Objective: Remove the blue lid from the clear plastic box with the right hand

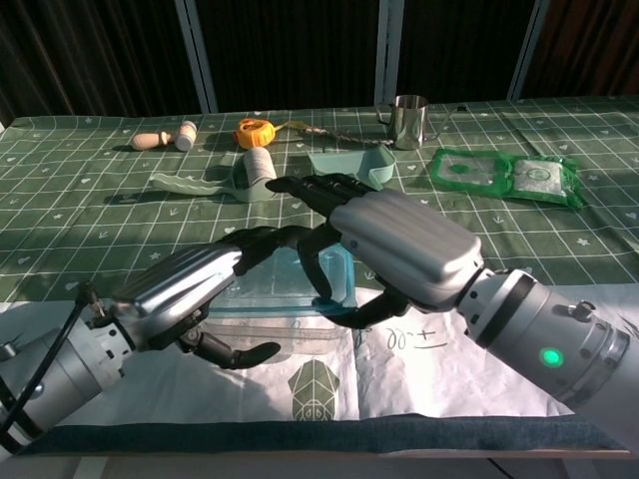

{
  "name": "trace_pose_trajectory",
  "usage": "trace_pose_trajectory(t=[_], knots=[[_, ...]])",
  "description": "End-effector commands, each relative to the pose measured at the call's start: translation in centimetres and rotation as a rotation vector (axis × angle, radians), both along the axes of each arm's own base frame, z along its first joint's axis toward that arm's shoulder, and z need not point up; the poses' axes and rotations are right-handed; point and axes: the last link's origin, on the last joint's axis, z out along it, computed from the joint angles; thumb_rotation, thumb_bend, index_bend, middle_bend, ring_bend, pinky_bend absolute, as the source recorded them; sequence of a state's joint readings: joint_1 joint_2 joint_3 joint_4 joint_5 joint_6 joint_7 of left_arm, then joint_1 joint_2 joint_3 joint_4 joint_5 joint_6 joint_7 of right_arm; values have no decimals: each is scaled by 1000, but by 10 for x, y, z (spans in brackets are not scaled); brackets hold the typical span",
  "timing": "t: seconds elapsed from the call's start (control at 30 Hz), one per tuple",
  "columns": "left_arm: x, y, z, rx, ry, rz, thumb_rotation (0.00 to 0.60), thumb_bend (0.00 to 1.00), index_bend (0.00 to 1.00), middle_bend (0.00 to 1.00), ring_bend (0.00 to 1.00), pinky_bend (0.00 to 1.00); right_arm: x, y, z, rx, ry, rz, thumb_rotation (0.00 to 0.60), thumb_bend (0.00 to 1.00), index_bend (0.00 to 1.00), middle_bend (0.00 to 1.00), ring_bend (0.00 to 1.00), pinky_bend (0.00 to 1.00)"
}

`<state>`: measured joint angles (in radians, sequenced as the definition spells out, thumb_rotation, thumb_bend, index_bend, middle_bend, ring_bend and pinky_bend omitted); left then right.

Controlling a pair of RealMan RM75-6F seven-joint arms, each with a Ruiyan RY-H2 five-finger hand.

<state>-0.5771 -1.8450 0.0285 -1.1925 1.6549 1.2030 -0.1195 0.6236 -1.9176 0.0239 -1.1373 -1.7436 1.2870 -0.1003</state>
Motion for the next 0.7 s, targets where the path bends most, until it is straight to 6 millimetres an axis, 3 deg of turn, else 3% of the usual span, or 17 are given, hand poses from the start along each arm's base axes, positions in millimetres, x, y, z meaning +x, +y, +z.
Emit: trace_pose_trajectory(t=[0.03, 0.4, 0.7], knots=[[-1, 3, 3, 32, -19, -14, 600, 287, 0, 4, 0, 4, 0, -1, 3, -12, -8, 5, 600, 507, 786, 153, 0, 24], [-13, 12, 17, 69, -1, 23, 600, 287, 0, 0, 0, 0, -2, -5, 21, -67, -19, 21, 600, 508, 787, 157, 0, 25], [-33, 23, 39, 132, 8, 80, 600, 286, 0, 0, 0, 0, -12, -18, 49, -145, -10, 17, 600, 508, 787, 159, 0, 30]])
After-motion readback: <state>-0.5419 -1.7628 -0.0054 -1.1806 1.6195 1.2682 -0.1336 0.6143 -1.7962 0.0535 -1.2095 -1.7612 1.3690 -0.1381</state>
